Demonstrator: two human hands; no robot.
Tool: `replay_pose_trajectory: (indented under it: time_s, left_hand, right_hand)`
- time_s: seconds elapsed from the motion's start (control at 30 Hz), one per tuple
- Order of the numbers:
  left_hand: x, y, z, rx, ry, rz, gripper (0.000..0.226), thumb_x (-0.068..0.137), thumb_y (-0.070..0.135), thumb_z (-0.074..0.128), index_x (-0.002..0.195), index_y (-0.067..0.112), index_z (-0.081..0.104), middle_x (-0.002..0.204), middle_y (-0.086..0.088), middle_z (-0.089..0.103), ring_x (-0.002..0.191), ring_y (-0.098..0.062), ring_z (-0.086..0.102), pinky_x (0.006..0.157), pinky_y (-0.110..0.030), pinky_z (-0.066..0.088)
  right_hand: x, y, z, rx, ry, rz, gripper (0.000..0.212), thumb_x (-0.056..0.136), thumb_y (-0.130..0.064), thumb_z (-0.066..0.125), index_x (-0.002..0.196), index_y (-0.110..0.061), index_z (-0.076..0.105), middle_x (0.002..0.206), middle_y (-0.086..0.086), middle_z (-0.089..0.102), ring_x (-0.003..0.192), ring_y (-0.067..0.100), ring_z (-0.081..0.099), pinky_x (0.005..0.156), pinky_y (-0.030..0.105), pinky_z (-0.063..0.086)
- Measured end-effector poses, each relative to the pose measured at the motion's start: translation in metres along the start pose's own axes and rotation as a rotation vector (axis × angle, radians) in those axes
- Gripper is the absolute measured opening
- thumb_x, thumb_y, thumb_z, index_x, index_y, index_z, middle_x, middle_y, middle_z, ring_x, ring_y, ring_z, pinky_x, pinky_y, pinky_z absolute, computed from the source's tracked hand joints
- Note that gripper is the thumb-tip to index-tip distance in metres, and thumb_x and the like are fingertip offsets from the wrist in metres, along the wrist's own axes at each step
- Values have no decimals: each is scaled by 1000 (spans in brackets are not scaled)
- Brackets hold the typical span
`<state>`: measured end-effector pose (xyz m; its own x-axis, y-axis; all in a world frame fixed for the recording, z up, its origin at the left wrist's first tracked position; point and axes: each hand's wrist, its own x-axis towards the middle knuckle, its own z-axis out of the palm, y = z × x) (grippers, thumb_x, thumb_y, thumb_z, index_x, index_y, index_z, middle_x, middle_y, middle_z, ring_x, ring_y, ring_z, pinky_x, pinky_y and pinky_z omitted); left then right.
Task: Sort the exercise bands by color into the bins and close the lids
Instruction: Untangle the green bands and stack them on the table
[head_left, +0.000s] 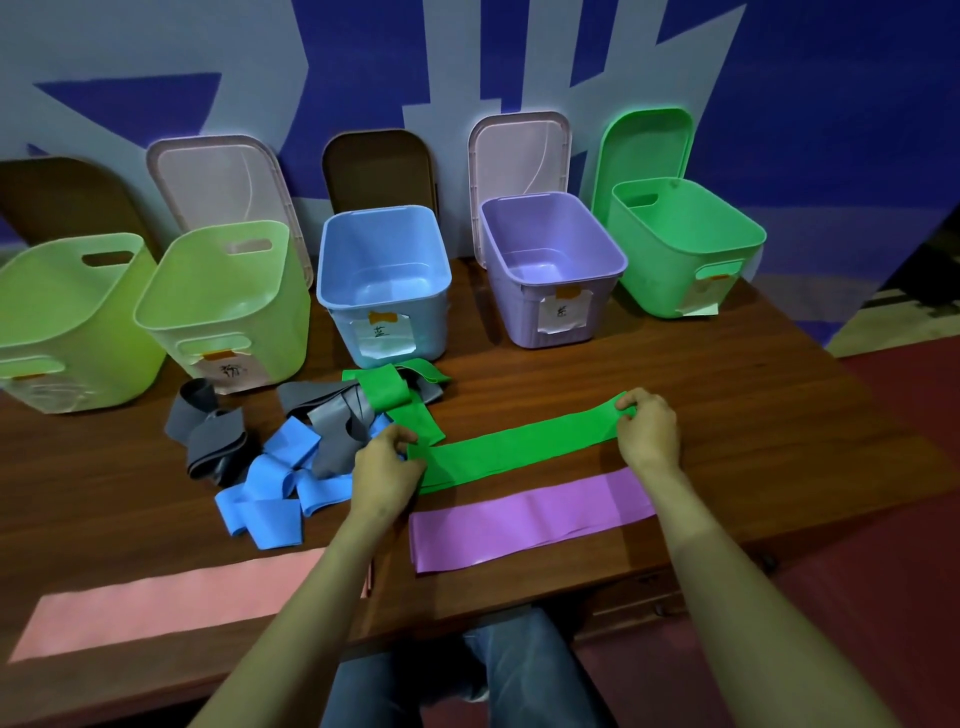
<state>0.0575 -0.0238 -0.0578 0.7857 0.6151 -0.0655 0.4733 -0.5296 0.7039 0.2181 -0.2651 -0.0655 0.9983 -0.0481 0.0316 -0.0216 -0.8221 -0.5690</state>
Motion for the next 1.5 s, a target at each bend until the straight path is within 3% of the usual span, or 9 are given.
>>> replay_pose_trajectory:
  time_s: [0.13, 0.23, 0.47, 0.67, 0.83, 1.03, 1.17, 1.3, 1.5]
  left_hand:
    - [0, -1, 1, 12, 1, -1, 30, 77, 4, 66, 106, 8, 63, 95, -8, 62, 77, -19, 54, 69, -32, 48]
    - [0, 2, 2, 47, 12, 10, 31, 77, 3, 64, 108, 7, 64, 89, -3, 59, 79, -20, 54, 68, -26, 41]
    - [0, -2, 4, 133, -4, 46, 30, 74, 3, 65, 104, 9, 65, 98, -13, 64, 78, -23, 58, 69, -28, 43]
    - [-2, 3, 7, 284, 3, 100, 32, 80, 3, 61, 111, 7, 62, 113, -13, 55, 99, -31, 56, 81, -36, 45]
    - [-5, 6, 11, 385, 52, 209, 28, 82, -2, 55, 106, 7, 66, 109, -12, 56, 108, -31, 49, 81, -39, 46]
    - [-14, 17, 15, 360, 21, 333, 23, 91, 17, 52, 106, 8, 68, 107, -10, 61, 102, -29, 53, 81, -37, 47]
    - [-17, 17, 12, 467, -50, 344, 26, 91, 21, 50, 109, 10, 65, 108, -9, 61, 101, -29, 56, 81, -36, 46]
    - [-15, 17, 5, 511, -128, 321, 27, 89, 23, 51, 111, 14, 65, 112, -8, 62, 99, -31, 59, 83, -36, 47]
    - [9, 20, -29, 285, 105, 331, 23, 89, 17, 57, 109, 10, 66, 114, -8, 59, 108, -28, 53, 81, -36, 45]
  right_hand:
    - [0, 0, 1, -20, -15, 12, 20, 92, 0, 50, 104, -11, 61, 117, 11, 54, 104, 30, 59, 73, 32, 55]
    - [0, -1, 1, -43, -29, 15, 22, 92, 0, 49, 107, -10, 61, 118, 12, 52, 105, 30, 57, 76, 32, 53]
    - [-5, -5, -2, -167, -29, -36, 27, 90, -3, 52, 115, -10, 62, 124, 12, 47, 117, 28, 44, 92, 35, 46]
    - [-13, -14, -9, -403, -45, -88, 32, 89, -13, 56, 120, -17, 59, 133, 6, 45, 122, 27, 35, 98, 40, 34]
    - [-30, -25, -3, -422, -48, -185, 33, 91, -17, 51, 124, -16, 56, 132, 7, 45, 126, 28, 33, 103, 42, 30]
    - [-65, -51, 7, -306, -101, -393, 35, 94, -23, 47, 128, -15, 52, 130, 5, 49, 123, 23, 38, 102, 35, 34]
    - [-82, -70, 20, -254, -204, -562, 36, 94, -26, 47, 129, -17, 50, 129, 3, 51, 121, 22, 41, 100, 34, 36]
    - [-89, -81, 31, -374, -326, -575, 34, 93, -26, 48, 124, -15, 53, 125, 7, 53, 117, 26, 45, 97, 37, 38]
    - [-73, -114, 38, -309, -323, -601, 34, 92, -27, 50, 123, -16, 53, 124, 8, 51, 118, 29, 44, 98, 37, 38]
